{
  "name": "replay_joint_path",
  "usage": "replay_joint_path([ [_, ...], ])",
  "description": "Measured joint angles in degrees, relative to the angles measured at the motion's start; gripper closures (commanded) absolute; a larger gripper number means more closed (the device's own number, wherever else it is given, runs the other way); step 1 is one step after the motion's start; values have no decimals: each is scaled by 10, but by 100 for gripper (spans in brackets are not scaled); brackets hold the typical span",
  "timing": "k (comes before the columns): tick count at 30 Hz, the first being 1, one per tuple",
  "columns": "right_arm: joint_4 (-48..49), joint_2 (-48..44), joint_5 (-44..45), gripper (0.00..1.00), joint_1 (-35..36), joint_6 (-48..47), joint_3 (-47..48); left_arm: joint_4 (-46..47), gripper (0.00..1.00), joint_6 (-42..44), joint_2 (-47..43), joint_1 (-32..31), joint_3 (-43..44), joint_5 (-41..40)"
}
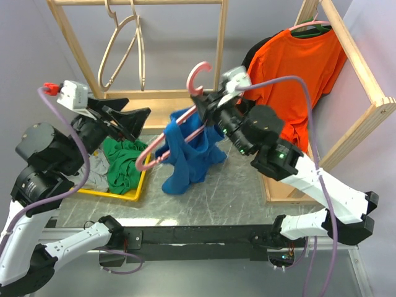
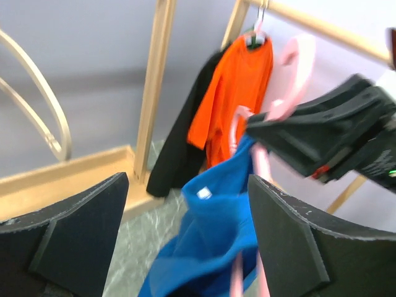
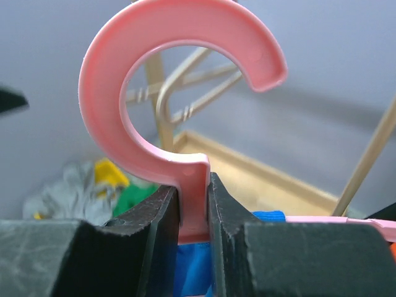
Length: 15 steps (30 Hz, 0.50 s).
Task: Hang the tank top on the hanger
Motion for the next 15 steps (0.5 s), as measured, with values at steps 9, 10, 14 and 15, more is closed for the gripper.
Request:
replay_joint_path([
  [9, -6, 28, -49, 100, -6, 4, -101, -68, 25, 12, -19, 0, -70, 82],
  [10, -5, 28, -55, 100, -9, 6, -110, -80, 27, 13, -22, 0, -78, 93],
  [14, 5, 28, -67, 100, -22, 17, -122, -114, 30, 14, -25, 0, -96, 129],
  [15, 10, 28, -70, 100, -25, 19, -125, -121, 30, 15, -26, 0, -101, 138],
])
